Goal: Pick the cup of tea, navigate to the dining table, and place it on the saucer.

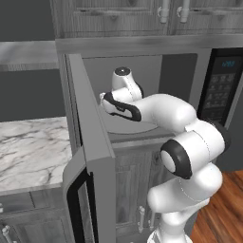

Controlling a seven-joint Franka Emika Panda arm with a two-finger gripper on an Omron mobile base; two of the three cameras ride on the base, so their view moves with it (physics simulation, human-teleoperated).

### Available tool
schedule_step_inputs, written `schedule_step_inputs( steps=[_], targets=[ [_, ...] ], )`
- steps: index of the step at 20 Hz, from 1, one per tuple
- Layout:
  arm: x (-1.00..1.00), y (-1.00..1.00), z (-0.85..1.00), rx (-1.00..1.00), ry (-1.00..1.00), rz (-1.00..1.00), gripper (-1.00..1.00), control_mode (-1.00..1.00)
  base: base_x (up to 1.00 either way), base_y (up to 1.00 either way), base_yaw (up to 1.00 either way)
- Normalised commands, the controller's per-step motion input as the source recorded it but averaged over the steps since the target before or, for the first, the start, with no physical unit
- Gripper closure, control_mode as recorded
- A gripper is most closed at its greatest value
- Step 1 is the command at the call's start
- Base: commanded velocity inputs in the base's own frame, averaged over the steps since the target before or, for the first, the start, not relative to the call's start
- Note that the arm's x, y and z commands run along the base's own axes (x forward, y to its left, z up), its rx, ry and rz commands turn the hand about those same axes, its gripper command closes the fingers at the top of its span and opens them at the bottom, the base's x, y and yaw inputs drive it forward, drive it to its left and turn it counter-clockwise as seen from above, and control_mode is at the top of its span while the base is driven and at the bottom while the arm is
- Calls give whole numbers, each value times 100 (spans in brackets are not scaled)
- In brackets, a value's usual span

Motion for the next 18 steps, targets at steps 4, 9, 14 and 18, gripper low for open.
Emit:
schedule_step_inputs(
  steps=[4,9,14,18],
  targets=[
    [25,10,0,0,0,-3,-100,-100,0,0,0],
    [7,0,0,0,0,-3,-100,-100,0,0,0],
    [0,0,-5,0,0,-4,100,-100,0,0,0],
    [0,-8,-27,0,0,-4,100,-100,0,0,0]
  ],
)
